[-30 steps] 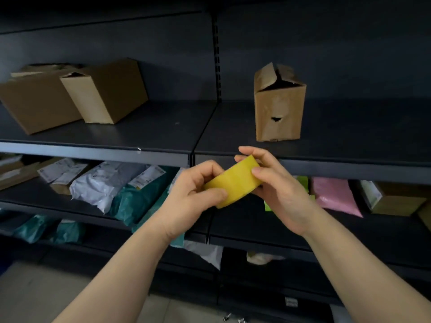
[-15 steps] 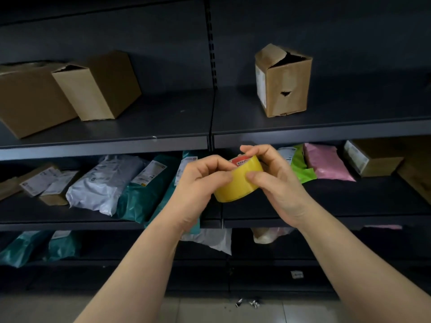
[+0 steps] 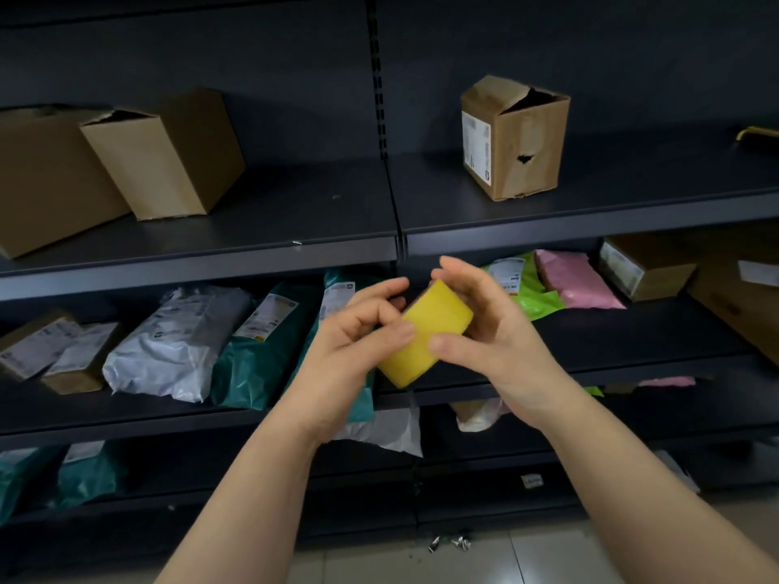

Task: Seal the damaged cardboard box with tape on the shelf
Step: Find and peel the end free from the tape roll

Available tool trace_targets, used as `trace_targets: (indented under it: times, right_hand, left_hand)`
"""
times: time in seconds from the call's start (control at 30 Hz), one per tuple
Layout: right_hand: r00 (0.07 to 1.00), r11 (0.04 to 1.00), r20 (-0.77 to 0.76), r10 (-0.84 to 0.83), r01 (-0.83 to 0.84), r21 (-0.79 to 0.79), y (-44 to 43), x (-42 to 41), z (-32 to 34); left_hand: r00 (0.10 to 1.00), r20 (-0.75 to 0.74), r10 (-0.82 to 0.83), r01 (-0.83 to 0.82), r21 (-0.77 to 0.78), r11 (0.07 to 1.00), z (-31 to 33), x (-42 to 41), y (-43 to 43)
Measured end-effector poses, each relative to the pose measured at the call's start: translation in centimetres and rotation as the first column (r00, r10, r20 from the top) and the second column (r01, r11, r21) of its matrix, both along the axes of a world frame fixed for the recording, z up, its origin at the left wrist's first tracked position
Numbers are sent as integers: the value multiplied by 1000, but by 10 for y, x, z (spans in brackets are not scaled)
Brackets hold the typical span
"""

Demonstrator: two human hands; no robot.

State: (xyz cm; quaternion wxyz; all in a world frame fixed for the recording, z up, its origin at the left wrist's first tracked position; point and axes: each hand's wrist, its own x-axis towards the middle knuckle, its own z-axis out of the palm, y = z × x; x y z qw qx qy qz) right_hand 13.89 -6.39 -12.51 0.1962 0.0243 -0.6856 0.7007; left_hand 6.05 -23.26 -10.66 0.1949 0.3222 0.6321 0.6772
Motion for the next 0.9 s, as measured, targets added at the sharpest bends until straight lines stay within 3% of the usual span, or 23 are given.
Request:
trace_targets:
  times: [0.1, 0.17, 0.27, 0.37, 0.43, 0.53, 0.67, 0.9]
  right_hand:
    - [967, 965, 85, 242, -230, -124, 1, 4, 4]
    - [942, 940, 93, 323, -307, -149, -3, 6, 2]
    - [973, 970, 85, 215, -203, -132, -15, 8, 6]
    - [993, 994, 117, -19, 7, 106, -22, 10, 14]
    - [990, 990, 139, 21, -40, 134, -21, 15, 18]
    - [974, 982, 139, 181, -187, 28, -17, 24, 23]
    - [971, 989, 187, 146, -149, 2, -21, 27, 22]
    - [977, 997, 213, -6, 24, -79, -30, 27, 28]
  left_hand:
    - [990, 96, -101, 85, 158, 984, 2, -3, -14]
    - [984, 111, -139, 117, 184, 976, 5, -4, -18]
    - [990, 135, -48, 37, 80, 996, 7, -7, -18]
    - [957, 288, -26, 23, 14, 1000, 3, -1, -15]
    - [931, 364, -39, 22, 51, 998, 1, 4, -14]
    - [918, 394, -38, 2, 92, 996, -2, 3, -16]
    - [941, 337, 43, -43, -5, 999, -3, 2, -13]
    - [994, 41, 106, -103, -71, 992, -3, 12, -9]
